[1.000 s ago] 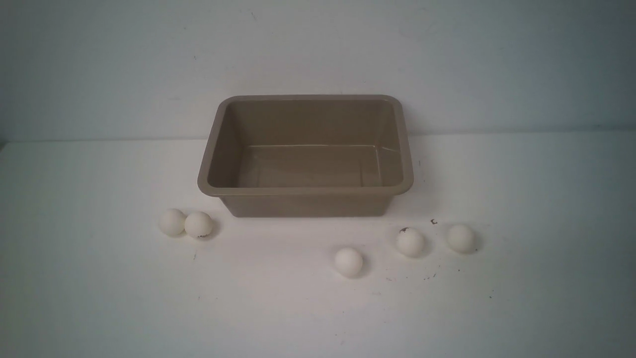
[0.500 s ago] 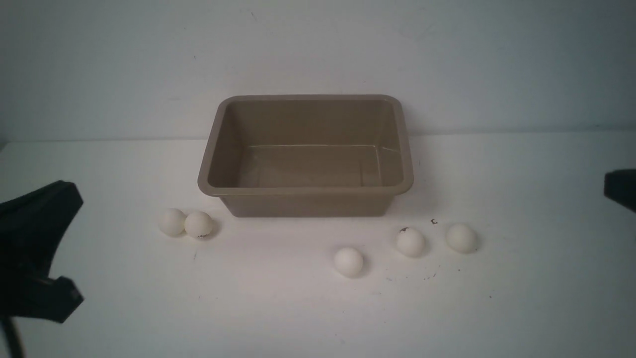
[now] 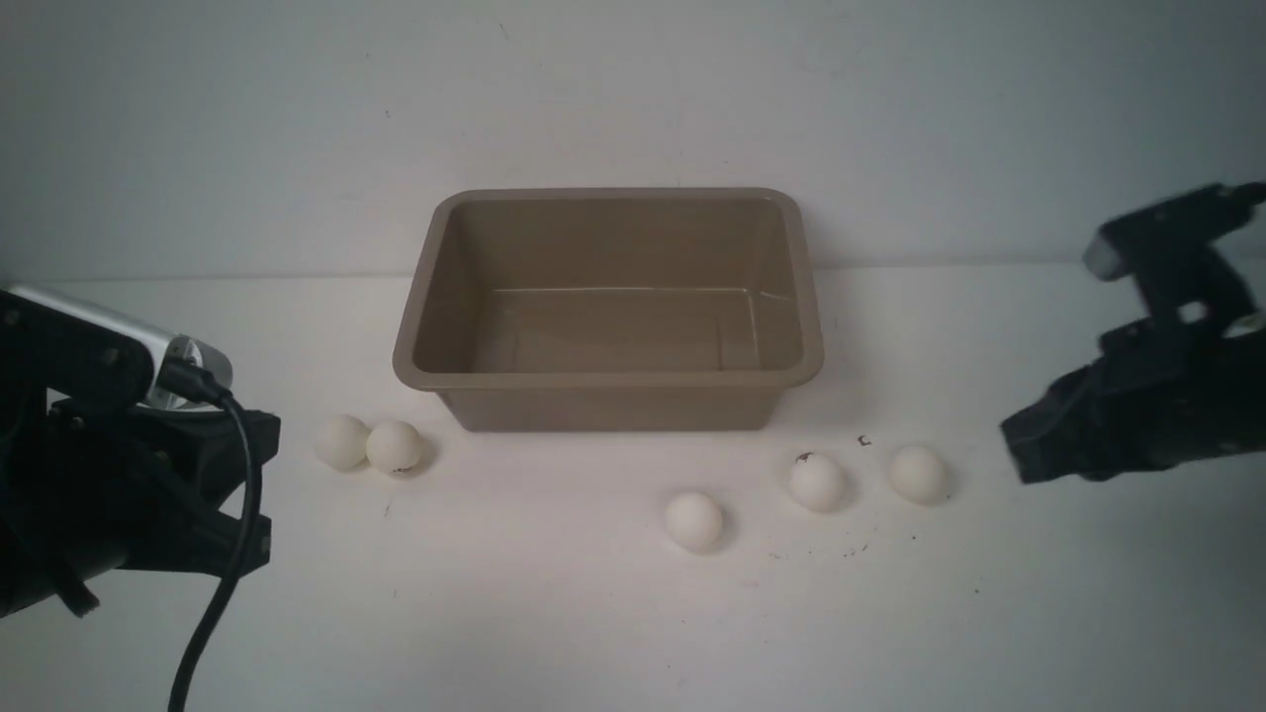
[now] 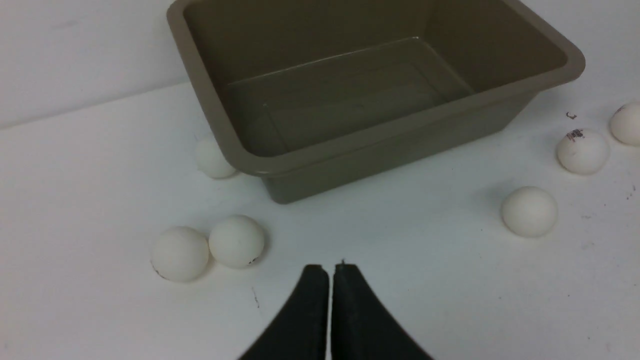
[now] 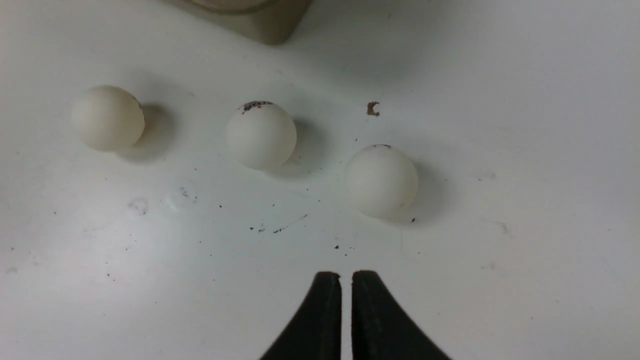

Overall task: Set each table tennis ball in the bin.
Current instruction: Use the right arm to clamp the table tennis ball closest to it, then use the right arm to put the table tennis ball into the box, then use the right arm to clamp the table tennis ball closest to it

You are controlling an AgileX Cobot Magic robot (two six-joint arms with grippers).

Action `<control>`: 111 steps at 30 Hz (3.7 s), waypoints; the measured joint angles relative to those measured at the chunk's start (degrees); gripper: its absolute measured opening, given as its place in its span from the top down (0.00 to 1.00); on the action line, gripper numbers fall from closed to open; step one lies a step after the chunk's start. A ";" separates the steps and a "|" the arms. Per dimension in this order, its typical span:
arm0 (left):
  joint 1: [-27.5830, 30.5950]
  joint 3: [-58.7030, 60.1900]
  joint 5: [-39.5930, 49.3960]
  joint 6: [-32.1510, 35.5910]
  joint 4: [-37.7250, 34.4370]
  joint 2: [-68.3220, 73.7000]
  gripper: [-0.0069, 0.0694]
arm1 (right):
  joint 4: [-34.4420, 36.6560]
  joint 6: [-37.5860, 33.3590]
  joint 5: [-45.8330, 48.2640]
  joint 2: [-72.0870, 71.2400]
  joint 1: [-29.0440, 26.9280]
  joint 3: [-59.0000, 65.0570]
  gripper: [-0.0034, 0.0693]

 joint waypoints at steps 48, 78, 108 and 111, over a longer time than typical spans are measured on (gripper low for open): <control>0.00 0.00 1.27 0.00 0.45 0.06 0.91 | -41.34 37.77 13.09 28.93 11.07 -27.09 0.46; 0.00 0.00 1.32 0.00 0.45 0.06 0.91 | -30.29 30.36 25.50 43.40 17.48 -65.82 0.34; 0.00 0.00 3.66 0.00 0.45 0.06 0.91 | -25.46 31.89 11.68 28.09 16.29 -27.07 0.34; 0.00 0.00 4.00 0.00 0.45 0.06 0.91 | -25.46 31.89 10.48 29.48 16.29 -27.07 0.34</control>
